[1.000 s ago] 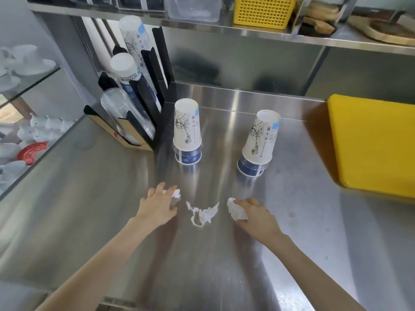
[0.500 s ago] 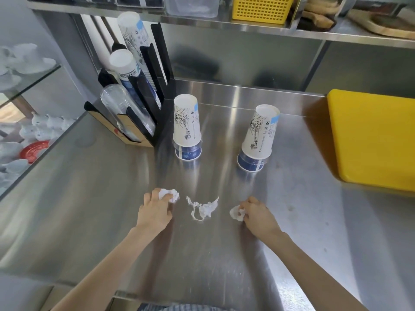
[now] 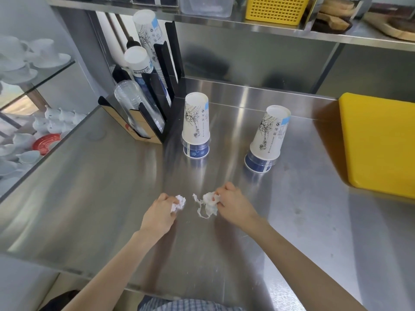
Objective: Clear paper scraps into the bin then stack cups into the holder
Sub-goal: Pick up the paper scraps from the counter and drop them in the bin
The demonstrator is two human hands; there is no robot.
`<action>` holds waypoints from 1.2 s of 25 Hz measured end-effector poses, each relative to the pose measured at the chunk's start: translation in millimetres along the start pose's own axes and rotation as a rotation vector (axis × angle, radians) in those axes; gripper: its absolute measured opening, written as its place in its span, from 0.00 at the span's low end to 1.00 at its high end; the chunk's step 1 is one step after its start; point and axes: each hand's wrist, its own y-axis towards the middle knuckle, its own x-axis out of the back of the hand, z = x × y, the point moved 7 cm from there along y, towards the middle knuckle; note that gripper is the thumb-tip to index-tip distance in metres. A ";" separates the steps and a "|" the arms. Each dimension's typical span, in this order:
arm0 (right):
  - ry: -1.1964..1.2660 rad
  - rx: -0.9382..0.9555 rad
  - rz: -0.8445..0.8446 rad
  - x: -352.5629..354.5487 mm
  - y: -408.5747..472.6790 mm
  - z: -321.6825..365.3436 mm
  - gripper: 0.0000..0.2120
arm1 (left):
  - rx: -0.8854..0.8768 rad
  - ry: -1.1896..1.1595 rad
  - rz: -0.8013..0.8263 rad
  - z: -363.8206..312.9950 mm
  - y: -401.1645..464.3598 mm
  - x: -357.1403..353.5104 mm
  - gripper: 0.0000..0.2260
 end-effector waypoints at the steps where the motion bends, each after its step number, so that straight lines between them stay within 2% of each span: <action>1: -0.020 0.011 0.023 -6.1 1.3 4.4 0.13 | 0.006 -0.001 -0.009 1.1 -1.2 0.2 0.12; 8: -0.131 0.131 0.159 -28.1 4.0 19.9 0.26 | 0.025 0.010 -0.039 6.9 -2.9 -2.5 0.11; 12: -0.105 0.124 0.161 -32.6 8.7 17.6 0.18 | 0.035 -0.042 0.001 9.7 -2.5 -5.4 0.14; 16: 0.007 0.072 0.076 -33.6 8.6 12.7 0.11 | -0.020 -0.102 0.170 13.2 -1.4 -11.7 0.21; 18: 0.066 0.037 0.056 -33.2 8.1 10.2 0.11 | -0.056 -0.103 0.187 11.9 -0.7 -11.7 0.20; 23: 0.188 -0.084 0.023 -30.3 -0.6 -2.3 0.13 | 0.030 -0.149 -0.040 14.5 -4.8 3.9 0.09; 30: 0.240 -0.096 -0.076 -6.6 -8.8 -3.5 0.12 | 0.068 -0.247 -0.241 18.0 -30.7 28.8 0.04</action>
